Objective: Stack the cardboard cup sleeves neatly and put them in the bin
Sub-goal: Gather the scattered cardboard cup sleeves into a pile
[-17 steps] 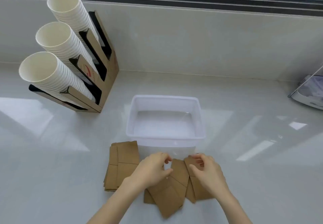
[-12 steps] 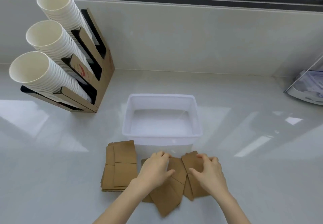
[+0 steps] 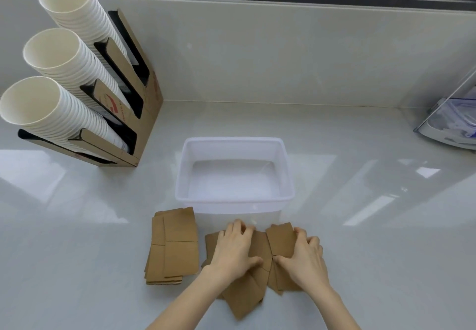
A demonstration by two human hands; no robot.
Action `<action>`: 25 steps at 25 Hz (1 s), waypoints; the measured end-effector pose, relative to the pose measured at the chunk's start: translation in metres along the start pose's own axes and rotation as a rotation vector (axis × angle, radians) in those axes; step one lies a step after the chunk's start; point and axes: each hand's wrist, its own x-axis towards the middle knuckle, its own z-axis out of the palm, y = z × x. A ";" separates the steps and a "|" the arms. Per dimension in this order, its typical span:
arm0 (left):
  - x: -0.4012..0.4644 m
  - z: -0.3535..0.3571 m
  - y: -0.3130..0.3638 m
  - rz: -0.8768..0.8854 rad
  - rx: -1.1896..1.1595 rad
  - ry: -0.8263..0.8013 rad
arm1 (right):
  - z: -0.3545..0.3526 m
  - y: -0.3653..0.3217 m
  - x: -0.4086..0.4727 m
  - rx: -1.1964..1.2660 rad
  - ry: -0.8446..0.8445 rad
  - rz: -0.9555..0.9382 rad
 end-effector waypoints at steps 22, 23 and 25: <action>-0.014 -0.052 -0.016 -0.083 -0.862 0.214 | -0.039 -0.013 -0.007 0.662 -0.050 -0.225; -0.016 -0.054 -0.017 -0.101 -0.891 0.222 | -0.039 -0.015 -0.008 0.667 -0.060 -0.238; -0.019 -0.057 -0.018 -0.128 -0.935 0.220 | -0.039 -0.020 -0.009 0.662 -0.077 -0.263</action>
